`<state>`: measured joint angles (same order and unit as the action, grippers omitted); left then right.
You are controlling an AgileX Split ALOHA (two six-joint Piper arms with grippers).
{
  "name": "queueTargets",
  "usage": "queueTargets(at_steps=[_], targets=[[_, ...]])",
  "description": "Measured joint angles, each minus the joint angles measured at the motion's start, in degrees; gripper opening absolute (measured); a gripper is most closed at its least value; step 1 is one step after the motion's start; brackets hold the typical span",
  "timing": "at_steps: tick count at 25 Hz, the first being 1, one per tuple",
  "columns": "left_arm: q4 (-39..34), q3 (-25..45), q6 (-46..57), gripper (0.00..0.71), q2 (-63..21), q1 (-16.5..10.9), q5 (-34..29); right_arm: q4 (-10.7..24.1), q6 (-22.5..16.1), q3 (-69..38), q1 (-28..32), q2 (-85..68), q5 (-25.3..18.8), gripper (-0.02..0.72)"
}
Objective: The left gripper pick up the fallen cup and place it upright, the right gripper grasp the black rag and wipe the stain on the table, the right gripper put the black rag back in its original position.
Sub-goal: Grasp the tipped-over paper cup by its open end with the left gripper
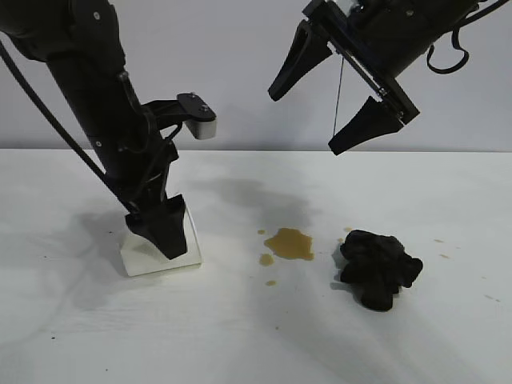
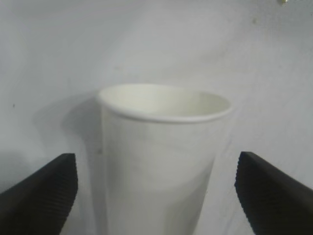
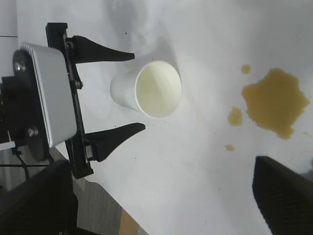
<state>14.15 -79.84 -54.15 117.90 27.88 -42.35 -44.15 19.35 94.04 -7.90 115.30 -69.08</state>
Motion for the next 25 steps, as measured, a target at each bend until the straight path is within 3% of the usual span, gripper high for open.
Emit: queueTargets(at_steps=[11,22,25], targets=[[-9.48,0.0,8.35,0.63,1.9,0.35,-0.45,0.0,0.0,0.0,0.0,0.0,-0.1,0.694],[-9.83,0.0,9.53,0.629,3.0,0.35,-0.9,0.05,0.0,0.0,0.0,0.0,-0.1,0.694],[-9.83,0.0,9.53,0.563,3.0,0.35,-0.9,0.1,0.0,0.0,0.0,0.0,-0.1,0.694]])
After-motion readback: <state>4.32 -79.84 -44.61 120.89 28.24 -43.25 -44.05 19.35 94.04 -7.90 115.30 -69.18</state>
